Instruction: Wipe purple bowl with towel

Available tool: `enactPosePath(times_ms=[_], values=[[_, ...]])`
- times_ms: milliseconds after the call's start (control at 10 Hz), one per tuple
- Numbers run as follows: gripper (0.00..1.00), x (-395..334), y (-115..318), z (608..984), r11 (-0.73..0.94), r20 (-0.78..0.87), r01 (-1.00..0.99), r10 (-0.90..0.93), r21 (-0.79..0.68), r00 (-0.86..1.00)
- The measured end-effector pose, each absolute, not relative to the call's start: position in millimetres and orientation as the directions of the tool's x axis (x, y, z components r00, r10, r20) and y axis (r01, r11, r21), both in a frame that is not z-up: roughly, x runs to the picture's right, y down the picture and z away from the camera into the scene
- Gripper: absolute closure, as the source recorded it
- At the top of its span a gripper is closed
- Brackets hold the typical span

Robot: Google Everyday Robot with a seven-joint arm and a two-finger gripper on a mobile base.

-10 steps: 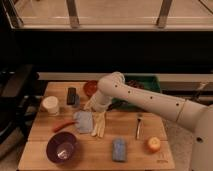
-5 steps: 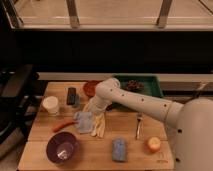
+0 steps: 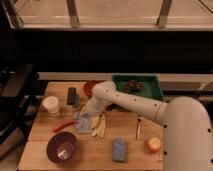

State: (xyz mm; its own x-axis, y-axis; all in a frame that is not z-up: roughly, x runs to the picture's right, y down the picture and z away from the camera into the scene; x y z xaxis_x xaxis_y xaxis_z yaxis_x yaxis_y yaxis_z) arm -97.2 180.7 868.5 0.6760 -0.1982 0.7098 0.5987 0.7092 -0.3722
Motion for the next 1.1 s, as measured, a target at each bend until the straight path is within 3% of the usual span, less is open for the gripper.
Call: enactPosePath(times_ms=[600,800,1100], values=[[0.98,-91,181,858,0.703,0.708,0.605,-0.204,-0.375,0.676],[1.0,-77,175,835,0.71,0.694,0.59,-0.199,-0.385,0.692],[1.0,-66,146,773,0.729,0.7,0.585,-0.206,-0.357,0.684]])
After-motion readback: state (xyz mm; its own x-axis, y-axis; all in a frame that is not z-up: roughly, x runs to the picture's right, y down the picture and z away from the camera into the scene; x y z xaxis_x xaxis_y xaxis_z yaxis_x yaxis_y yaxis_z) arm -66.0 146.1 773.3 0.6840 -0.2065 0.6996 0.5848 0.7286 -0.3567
